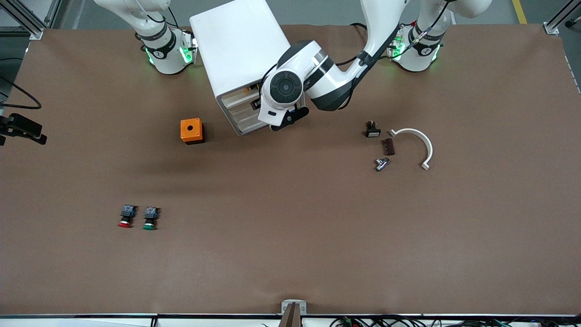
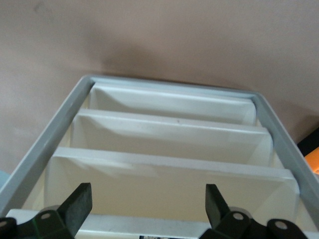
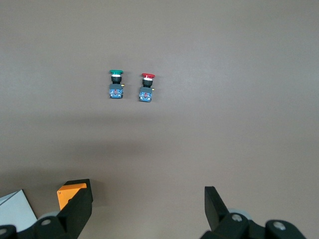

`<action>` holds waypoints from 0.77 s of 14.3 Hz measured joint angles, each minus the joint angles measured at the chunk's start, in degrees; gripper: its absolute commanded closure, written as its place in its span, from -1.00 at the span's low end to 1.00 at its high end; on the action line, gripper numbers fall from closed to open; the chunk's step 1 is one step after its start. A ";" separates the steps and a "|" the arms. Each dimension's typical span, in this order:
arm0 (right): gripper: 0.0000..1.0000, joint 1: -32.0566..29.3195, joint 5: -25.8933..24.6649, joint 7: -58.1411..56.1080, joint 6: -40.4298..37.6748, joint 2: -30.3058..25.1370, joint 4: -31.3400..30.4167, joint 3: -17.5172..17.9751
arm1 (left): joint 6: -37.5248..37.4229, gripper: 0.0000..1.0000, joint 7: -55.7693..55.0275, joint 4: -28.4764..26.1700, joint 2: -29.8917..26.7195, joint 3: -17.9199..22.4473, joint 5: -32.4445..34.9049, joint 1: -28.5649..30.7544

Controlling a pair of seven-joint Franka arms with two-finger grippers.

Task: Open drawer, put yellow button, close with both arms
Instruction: 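Push the drawer shut into the cabinet with the left gripper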

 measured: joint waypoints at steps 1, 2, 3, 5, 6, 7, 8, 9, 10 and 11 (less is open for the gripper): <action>-1.00 0.00 0.00 0.00 0.00 0.00 0.03 0.00 | 0.00 -1.00 0.01 -0.33 0.00 0.00 -1.14 0.00; -1.00 -0.01 0.00 -0.01 0.00 0.00 0.04 0.00 | 0.00 -1.00 0.10 -0.58 0.01 0.01 -1.83 0.00; -1.00 -0.05 0.00 -0.01 0.00 0.00 0.04 -0.01 | 0.00 -1.00 0.15 -0.64 0.00 0.09 -2.01 0.04; -1.00 -0.16 0.00 -0.01 0.00 0.00 0.04 -0.03 | 0.00 -1.00 0.15 -0.66 0.00 0.11 -2.20 0.07; -1.00 -0.19 0.00 -0.02 0.00 0.00 0.04 -0.04 | 0.00 -1.00 0.15 -0.66 0.00 0.11 -2.21 0.07; -1.00 -0.21 0.00 -0.02 0.00 0.00 0.04 -0.04 | 0.00 -1.00 0.15 -0.66 0.00 0.11 -2.23 0.10; -1.00 -0.22 0.00 -0.04 0.00 0.00 0.04 -0.04 | 0.07 -1.00 0.15 -0.66 0.00 0.11 -2.27 0.14; -1.00 -0.22 0.00 -0.05 0.00 0.00 0.04 -0.04 | 0.25 -1.00 0.15 -0.62 -0.01 0.12 -2.28 0.18; -1.00 -0.22 0.00 -0.05 0.00 0.00 0.04 -0.04 | 0.45 -1.00 0.14 -0.49 -0.05 0.18 -2.28 0.31; -1.00 -0.22 0.00 -0.05 0.00 0.00 0.05 -0.04 | 0.63 -1.00 0.07 -0.19 -0.15 0.25 -2.34 0.65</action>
